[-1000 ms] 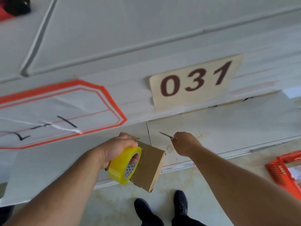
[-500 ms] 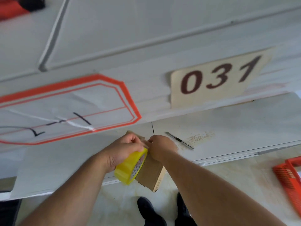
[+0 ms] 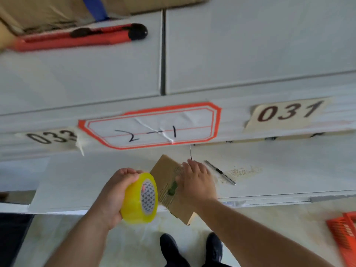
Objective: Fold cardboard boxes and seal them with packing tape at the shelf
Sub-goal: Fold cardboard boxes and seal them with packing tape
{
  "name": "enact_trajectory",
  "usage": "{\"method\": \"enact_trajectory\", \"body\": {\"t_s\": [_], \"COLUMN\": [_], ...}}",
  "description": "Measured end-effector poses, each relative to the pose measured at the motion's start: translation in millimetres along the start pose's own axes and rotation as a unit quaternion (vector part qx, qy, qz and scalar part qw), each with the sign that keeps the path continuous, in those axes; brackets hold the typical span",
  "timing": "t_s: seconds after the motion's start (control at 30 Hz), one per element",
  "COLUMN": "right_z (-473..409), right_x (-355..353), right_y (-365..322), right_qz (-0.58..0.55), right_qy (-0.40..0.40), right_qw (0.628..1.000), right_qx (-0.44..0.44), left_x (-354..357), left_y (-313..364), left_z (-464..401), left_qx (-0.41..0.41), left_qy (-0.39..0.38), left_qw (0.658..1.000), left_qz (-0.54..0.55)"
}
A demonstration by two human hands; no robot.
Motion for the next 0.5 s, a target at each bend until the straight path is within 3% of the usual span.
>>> {"method": "enact_trajectory", "body": {"t_s": [0.07,0.13,0.23,0.4,0.43,0.5], "right_z": [38.0,67.2,62.0,47.7,47.0,42.4], "right_x": [4.0,32.6,42.7,17.8,3.1,-34.9], "right_y": [-33.5,-47.0,-30.6,25.8,26.5,18.1], "right_qz": [-0.001,0.049,0.109,0.153,0.117,-0.053], "right_qy": [0.011,-0.079,-0.077,-0.124,-0.144,-0.186], "right_qw": [0.993,0.973,0.953,0.934,0.942,0.972], "right_qx": [-0.115,-0.211,-0.271,-0.299,-0.28,-0.135], "left_x": [-7.8,-15.2,-25.3,-13.5,-7.6,6.4], "left_y": [7.8,15.6,23.6,30.1,32.6,37.5], "left_z": [5.2,12.2,21.9,54.1,64.6,87.6], "left_qx": [0.024,0.048,0.082,0.141,0.158,0.193], "left_qy": [0.017,0.032,0.054,0.047,0.041,0.02], "left_qw": [0.999,0.998,0.995,0.989,0.987,0.98], "left_qz": [0.016,0.032,0.037,-0.008,-0.017,-0.041]}}
Point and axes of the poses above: each hand's wrist, its own z-axis away from the middle knuckle, its own x-axis out of the palm, y = z × x, the point moved 9 cm from there along -z, towards the middle knuckle, and after that the axes turned 12 degrees about y, right-handed, at the moved point
